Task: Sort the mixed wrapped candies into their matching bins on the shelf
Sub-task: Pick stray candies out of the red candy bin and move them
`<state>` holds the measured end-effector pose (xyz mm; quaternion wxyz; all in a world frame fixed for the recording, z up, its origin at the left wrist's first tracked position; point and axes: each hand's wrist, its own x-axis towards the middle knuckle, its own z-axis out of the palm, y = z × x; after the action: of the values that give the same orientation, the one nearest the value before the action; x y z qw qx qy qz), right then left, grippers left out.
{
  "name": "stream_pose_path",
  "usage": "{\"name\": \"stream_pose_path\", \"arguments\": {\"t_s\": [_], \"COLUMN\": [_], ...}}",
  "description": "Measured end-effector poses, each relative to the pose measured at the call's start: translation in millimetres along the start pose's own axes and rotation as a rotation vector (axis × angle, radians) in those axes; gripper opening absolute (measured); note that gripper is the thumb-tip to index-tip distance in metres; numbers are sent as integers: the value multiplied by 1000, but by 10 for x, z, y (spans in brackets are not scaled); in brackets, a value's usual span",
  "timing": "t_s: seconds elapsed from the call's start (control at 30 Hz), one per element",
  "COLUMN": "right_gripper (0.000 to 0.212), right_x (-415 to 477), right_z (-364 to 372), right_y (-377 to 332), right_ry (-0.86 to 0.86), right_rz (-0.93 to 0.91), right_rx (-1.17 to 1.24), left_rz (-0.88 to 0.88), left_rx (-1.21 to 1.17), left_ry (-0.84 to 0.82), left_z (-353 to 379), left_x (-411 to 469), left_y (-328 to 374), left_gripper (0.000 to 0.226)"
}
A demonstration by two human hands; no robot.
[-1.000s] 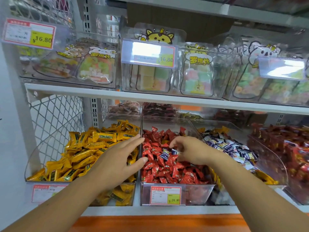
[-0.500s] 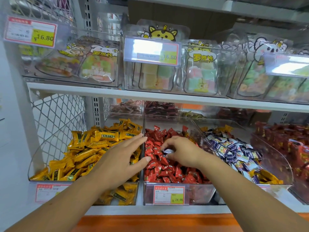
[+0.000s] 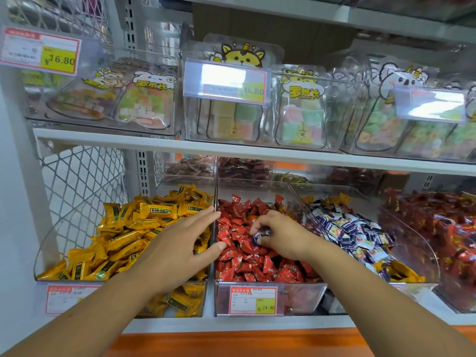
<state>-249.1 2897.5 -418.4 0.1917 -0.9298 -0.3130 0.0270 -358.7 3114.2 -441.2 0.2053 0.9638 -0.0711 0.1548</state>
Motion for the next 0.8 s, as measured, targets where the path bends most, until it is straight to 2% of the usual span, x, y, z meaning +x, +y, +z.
{"name": "stream_pose_path", "arguments": {"t_s": [0.07,0.13,0.2,0.27,0.4,0.47,0.53,0.63,0.67,0.73,0.8], "right_gripper": [16,19,25,27,30,25,20,20,21,33,44], "right_x": [-37,-68,-104,-177,-307,-308,-271,-255,-265,-320,-313], "right_z": [-78,-219,-386,-518,-599,-603,-619,-694,-707,-706,-719], "right_y": [-5,27,136,282,554,617,648,743,798,863,793], "right_ry": [68,217,360,433,381,356,405,620,637,509,415], "right_rz": [-2,9,53,110,189,191,167,243,278,342,324], "right_rx": [56,85,108,162,258,354,404,317,262,34,-156], "left_rz": [9,12,1,-8,-13,-20,-23,-22,-22,-23,-18], "left_rx": [-10,-25,-27,-14,-24,-33,-38,-48,-49,-50,-50], "left_ry": [6,6,1,-4,-4,0,1,-1,0,9,16], "left_z": [2,-3,-15,-18,-6,3,9,12,15,18,25], "left_x": [4,13,21,30,60,73,85,94,96,96,95], "left_y": [-15,-16,7,32,51,55,55,58,57,60,61], "left_gripper": [81,80,74,70,67,66,66,66,67,66,65]}}
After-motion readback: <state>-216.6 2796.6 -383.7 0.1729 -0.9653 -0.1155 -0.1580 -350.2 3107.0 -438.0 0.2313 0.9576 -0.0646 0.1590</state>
